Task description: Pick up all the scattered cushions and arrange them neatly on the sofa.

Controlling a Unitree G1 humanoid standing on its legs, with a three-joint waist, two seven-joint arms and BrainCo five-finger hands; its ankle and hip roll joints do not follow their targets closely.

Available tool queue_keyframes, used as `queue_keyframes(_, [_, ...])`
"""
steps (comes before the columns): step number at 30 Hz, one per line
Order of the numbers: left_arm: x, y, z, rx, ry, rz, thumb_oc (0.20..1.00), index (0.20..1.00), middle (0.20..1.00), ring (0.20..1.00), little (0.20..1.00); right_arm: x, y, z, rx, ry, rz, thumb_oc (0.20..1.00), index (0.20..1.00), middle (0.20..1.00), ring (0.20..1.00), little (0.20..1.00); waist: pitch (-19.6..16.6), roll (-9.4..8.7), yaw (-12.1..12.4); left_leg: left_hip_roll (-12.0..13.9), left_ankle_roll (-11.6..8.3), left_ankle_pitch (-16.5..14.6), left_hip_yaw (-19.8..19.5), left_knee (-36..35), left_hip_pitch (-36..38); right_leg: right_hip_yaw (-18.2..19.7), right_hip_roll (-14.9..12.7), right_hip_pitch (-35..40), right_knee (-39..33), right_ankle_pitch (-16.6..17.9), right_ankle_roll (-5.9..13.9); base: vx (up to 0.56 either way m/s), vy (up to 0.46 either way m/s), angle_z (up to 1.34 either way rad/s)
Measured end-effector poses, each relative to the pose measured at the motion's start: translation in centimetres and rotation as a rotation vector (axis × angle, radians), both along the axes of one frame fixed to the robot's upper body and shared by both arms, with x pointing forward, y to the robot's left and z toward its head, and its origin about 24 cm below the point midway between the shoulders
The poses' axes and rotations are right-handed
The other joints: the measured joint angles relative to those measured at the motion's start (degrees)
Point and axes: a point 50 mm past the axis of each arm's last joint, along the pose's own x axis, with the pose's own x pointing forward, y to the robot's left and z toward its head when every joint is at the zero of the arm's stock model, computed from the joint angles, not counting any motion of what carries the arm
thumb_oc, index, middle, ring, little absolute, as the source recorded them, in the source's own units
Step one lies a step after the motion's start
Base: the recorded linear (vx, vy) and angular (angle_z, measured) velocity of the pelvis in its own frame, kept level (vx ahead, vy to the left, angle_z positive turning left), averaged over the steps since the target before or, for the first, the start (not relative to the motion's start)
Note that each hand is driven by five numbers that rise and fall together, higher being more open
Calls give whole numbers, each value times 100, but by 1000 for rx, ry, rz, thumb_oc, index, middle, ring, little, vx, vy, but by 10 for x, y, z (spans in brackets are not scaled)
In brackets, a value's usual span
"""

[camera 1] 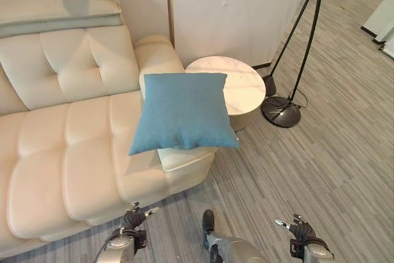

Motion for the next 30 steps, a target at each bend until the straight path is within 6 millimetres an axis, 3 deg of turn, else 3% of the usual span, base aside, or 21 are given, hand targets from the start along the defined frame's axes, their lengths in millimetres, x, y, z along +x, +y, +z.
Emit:
queue_keyframes(1, [0,1,0,4,0,0,1000,1000,1000,1000,1000,0,1,0,2,-1,4,1000,1000,1000,1000,1000,-12,27,-12,-2,-1,1,-28,53,-18,2,60,56,-16,-77,-158,292,-310,6])
queue_keyframes(2, [-1,2,-1,3,6,1,1000,1000,1000,1000,1000,-2,-4,1,-8,5,3,1000,1000,1000,1000,1000,2,40,-7,-53,-74,46,-62,212,-25,125,63,280,-266,181,-581,217,-237,0])
queue_keyframes(3, [-1,2,0,2,5,2,1000,1000,1000,1000,1000,2,-4,2,-10,-4,7,1000,1000,1000,1000,1000,17,30,28,-131,-266,161,-52,561,-218,176,17,327,-274,74,-645,298,-371,-10])
queue_keyframes(5, [-7,2,-3,-5,19,6,1000,1000,1000,1000,1000,3,-5,3,-12,-6,12,1000,1000,1000,1000,1000,45,-40,59,-329,-585,359,-42,1696,-591,390,-232,686,-528,115,-615,107,-187,-25])
queue_keyframes(7, [-7,6,-1,4,15,7,1000,1000,1000,1000,1000,7,-3,5,-6,-21,27,1000,1000,1000,1000,1000,76,-100,178,-338,-698,376,-216,2509,-934,554,-365,1098,-801,81,-637,81,-147,-18])
queue_keyframes(9, [2,8,3,11,-13,3,1000,1000,1000,1000,1000,14,0,8,-3,-48,48,1000,1000,1000,1000,1000,159,-226,203,-23,-758,396,-145,3075,-1630,493,-527,1246,-863,3,-624,107,-146,20])
queue_keyframes(10, [3,7,4,9,-17,-2,1000,1000,1000,1000,1000,21,3,10,2,-61,55,1000,1000,1000,1000,1000,240,-345,202,258,-756,402,242,2692,-1937,421,-707,1398,-933,-156,-615,130,-99,36])
queue_keyframes(13, [0,0,0,-17,-2,-6,1000,1000,1000,1000,1000,24,-1,12,-10,-64,57,1000,1000,1000,1000,1000,349,-314,118,336,-670,703,381,1032,-2236,200,-960,1633,-974,-368,-359,151,-28,41])
queue_keyframes(14, [0,-3,-1,-26,1,-7,1000,1000,1000,1000,1000,20,-7,12,-34,-42,64,1000,1000,1000,1000,1000,336,-69,123,226,-716,1158,407,-498,-2044,119,-990,1756,-978,-562,-56,162,9,44])
queue_keyframes(15, [-4,-4,-3,-25,12,-7,1000,1000,1000,1000,1000,16,-10,11,-48,-24,72,1000,1000,1000,1000,1000,343,94,140,283,-683,1329,503,-744,-1783,35,-919,1915,-979,-599,137,184,40,36])
queue_keyframes(16, [-5,-1,-3,-15,17,-6,1000,1000,1000,1000,1000,14,-8,10,-45,-19,82,1000,1000,1000,1000,1000,351,111,135,259,-716,1530,613,-779,-1688,-3,-985,1997,-973,-622,356,108,59,14])
queue_keyframes(17, [-5,-1,-3,-15,18,-6,1000,1000,1000,1000,1000,13,-8,10,-44,-19,83,1000,1000,1000,1000,1000,347,112,135,258,-725,1557,628,-774,-1684,-3,-993,2007,-972,-625,368,108,59,2])
queue_keyframes(18, [-16,6,-5,3,43,1,1000,1000,1000,1000,1000,15,-6,11,-42,-28,90,1000,1000,1000,1000,1000,300,83,159,175,-607,2054,870,-802,-1480,23,-1156,2220,-974,-782,568,211,151,-26])
queue_keyframes(19, [-20,8,-6,9,55,3,1000,1000,1000,1000,1000,15,-5,11,-43,-28,95,1000,1000,1000,1000,1000,257,38,158,92,-596,2055,873,-798,-1419,17,-1239,2258,-972,-825,615,213,219,-27])
queue_keyframes(20, [-17,10,-5,16,49,-1,1000,1000,1000,1000,1000,9,-2,7,-33,-12,84,1000,1000,1000,1000,1000,181,-97,121,-56,-333,1928,874,-780,-1268,-15,-1347,2403,-927,-846,693,226,275,-21])
queue_keyframes(21, [-16,8,-5,12,50,-5,1000,1000,1000,1000,1000,6,1,4,-25,5,92,1000,1000,1000,1000,1000,130,-131,110,-71,-17,1977,875,-799,-1126,-22,-1364,2370,-608,-990,791,56,218,-12])
queue_keyframes(23, [-9,5,-3,12,33,-24,1000,1000,1000,1000,1000,9,8,3,-18,4,107,1000,1000,1000,1000,1000,107,-128,42,34,90,1942,915,-760,-975,-153,-1375,1743,875,-1308,1005,-39,181,-23])
queue_keyframes(25, [1,6,1,33,19,-56,1000,1000,1000,1000,1000,18,13,5,-15,-16,132,1000,1000,1000,1000,1000,146,-179,23,104,102,1950,1051,-739,-985,-62,-1499,702,2862,-1252,1165,16,71,-15])
queue_keyframes(26, [5,8,2,50,21,-80,1000,1000,1000,1000,1000,18,18,3,-6,-13,140,1000,1000,1000,1000,1000,135,-231,-51,89,123,1909,922,-753,-947,78,-1505,312,3377,-1427,1230,73,3,32])
queue_keyframes(28, [9,10,3,78,22,-106,1000,1000,1000,1000,1000,7,25,-6,14,41,141,1000,1000,1000,1000,1000,81,-355,-69,56,101,1865,877,-757,-900,428,-1396,302,2437,-1663,1125,81,-36,34])
queue_keyframes(30, [11,8,2,80,28,-113,1000,1000,1000,1000,1000,0,24,-12,14,88,123,1000,1000,1000,1000,1000,59,-383,-22,55,20,1809,833,-757,-922,554,-1382,404,806,-1359,984,74,-78,5])
